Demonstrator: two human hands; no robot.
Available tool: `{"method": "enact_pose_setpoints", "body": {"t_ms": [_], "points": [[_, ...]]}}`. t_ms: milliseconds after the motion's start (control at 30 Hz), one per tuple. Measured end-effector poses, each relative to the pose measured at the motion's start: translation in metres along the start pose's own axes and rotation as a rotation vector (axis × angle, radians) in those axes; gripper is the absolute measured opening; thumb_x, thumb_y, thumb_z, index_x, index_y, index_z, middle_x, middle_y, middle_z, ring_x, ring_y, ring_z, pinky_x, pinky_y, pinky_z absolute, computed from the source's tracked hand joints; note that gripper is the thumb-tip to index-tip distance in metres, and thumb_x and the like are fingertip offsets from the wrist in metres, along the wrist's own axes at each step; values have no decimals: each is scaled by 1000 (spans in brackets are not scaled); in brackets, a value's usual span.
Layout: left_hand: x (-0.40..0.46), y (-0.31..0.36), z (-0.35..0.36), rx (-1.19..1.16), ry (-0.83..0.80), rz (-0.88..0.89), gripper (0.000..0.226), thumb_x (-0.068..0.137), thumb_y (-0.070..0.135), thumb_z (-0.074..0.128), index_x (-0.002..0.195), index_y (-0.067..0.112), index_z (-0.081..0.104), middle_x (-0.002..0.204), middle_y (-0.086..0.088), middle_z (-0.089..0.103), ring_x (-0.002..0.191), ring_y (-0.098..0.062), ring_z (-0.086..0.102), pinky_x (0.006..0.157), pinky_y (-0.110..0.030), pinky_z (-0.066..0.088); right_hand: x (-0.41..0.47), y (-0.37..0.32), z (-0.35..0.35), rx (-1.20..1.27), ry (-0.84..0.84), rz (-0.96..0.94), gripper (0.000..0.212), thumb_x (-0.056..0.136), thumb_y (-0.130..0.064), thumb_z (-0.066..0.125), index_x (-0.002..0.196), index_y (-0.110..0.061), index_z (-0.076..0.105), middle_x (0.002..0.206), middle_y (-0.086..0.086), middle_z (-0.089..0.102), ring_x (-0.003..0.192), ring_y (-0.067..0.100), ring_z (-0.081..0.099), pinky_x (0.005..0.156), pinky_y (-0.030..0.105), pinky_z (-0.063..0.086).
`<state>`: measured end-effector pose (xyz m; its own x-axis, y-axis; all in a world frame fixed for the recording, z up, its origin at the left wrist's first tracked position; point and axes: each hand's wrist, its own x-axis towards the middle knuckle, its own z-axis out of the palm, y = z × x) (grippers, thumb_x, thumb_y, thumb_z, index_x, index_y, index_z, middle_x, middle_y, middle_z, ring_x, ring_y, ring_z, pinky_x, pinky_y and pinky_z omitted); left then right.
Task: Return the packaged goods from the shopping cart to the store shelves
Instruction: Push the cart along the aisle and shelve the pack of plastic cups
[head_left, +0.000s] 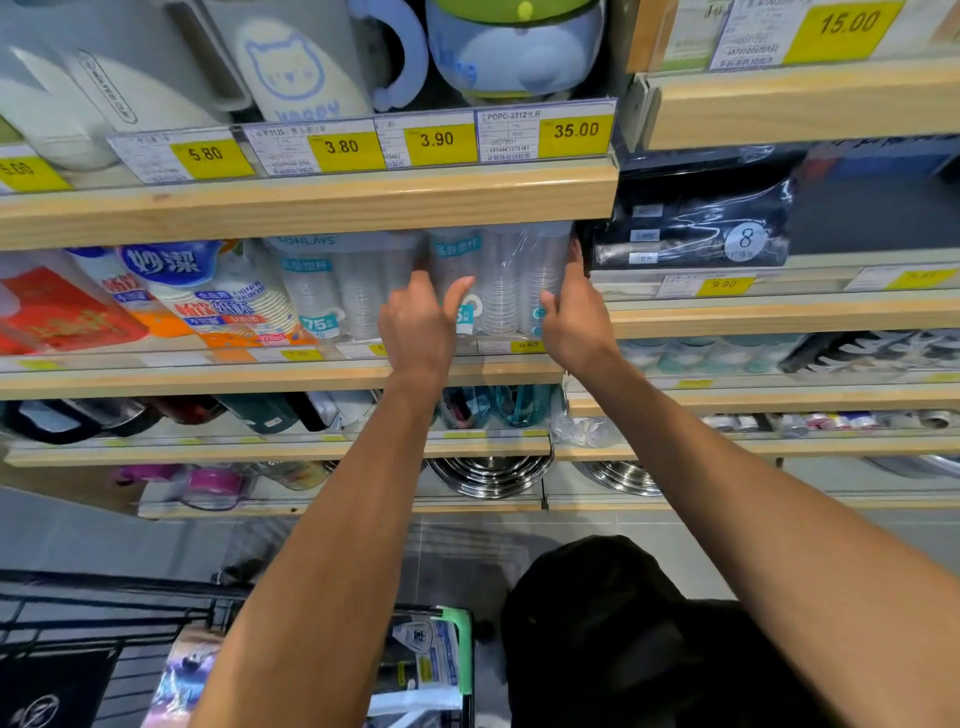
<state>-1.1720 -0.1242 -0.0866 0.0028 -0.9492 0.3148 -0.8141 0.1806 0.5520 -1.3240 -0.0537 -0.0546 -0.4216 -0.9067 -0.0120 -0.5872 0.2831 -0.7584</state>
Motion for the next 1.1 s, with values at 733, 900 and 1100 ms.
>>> {"method": "enact_pose_setpoints", "body": {"t_ms": [733, 900, 1100], "points": [[-17, -14, -5, 211, -125, -6, 64, 89, 71, 45, 89, 12, 72, 78, -6, 75, 73, -24, 71, 67, -37, 58, -23, -17, 38, 346, -40, 351, 70, 106, -34, 38, 155, 5, 5, 162, 18, 22, 148, 31, 27, 115, 30, 26], [-50, -16, -31, -80, -38, -114, 40, 95, 47, 57, 105, 13, 75, 96, -3, 78, 89, -19, 73, 79, -30, 56, -50, -29, 54, 453, 165, 336, 53, 100, -26, 54, 145, -1, 42, 143, 12, 50, 129, 25, 52, 102, 14, 35], [-125, -48, -66, -177, 14, -503, 25, 92, 38, 62, 86, 17, 74, 74, 4, 71, 71, -13, 65, 68, -29, 50, -99, -30, 81, 391, -211, 66, 20, 96, -18, 58, 102, -9, 75, 98, 4, 75, 87, 14, 67, 82, 30, 55]]}}
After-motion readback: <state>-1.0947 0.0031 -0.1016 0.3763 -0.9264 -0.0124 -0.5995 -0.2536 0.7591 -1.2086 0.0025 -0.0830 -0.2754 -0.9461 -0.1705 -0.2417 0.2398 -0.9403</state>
